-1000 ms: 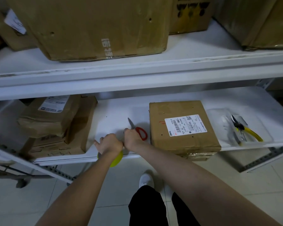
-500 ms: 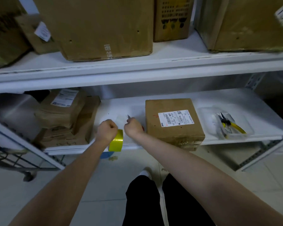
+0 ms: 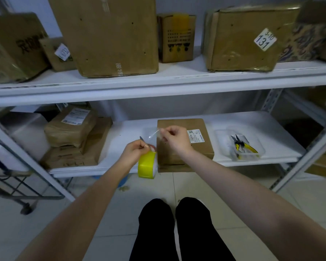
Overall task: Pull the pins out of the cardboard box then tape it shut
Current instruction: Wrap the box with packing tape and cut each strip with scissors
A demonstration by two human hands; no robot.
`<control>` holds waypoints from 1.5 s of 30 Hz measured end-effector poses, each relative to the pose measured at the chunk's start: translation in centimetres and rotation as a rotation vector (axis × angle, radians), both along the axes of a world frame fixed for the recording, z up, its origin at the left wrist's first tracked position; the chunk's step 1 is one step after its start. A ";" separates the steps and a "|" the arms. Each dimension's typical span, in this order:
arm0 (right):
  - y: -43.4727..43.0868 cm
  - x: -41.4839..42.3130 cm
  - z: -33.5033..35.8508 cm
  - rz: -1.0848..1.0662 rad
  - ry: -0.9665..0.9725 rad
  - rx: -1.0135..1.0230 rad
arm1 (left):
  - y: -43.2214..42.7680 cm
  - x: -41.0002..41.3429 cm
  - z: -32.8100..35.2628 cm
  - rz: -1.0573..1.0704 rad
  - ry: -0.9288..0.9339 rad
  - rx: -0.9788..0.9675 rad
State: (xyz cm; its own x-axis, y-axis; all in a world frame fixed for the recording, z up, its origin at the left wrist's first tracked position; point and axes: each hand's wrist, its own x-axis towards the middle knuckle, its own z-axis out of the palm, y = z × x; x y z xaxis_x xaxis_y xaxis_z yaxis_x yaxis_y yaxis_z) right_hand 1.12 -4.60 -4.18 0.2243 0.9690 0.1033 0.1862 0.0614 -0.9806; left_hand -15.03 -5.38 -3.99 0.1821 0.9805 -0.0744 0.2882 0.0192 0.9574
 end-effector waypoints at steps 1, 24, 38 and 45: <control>-0.3 0.4 -0.1 -0.004 -0.044 0.032 | -0.3 0.4 -0.1 -0.010 -0.015 -0.020; -1.8 3.0 -5.5 -0.297 0.031 0.077 | -1.8 4.7 -4.4 -0.093 -0.020 -0.425; 1.9 3.5 -3.8 -0.039 -0.158 0.016 | 0.7 4.4 -4.3 0.108 0.145 -0.310; 4.5 3.3 -4.6 -0.022 -0.522 -0.091 | 2.6 5.3 -4.1 0.183 0.292 -0.393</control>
State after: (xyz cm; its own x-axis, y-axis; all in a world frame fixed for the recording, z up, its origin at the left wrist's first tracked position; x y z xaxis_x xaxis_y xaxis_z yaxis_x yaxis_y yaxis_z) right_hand 4.42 -0.08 -8.77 0.1864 0.9749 0.1222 0.6516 -0.0296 -0.7580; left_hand -9.71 -2.76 -8.08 -0.0736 0.8821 -0.4652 0.5006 0.4361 0.7478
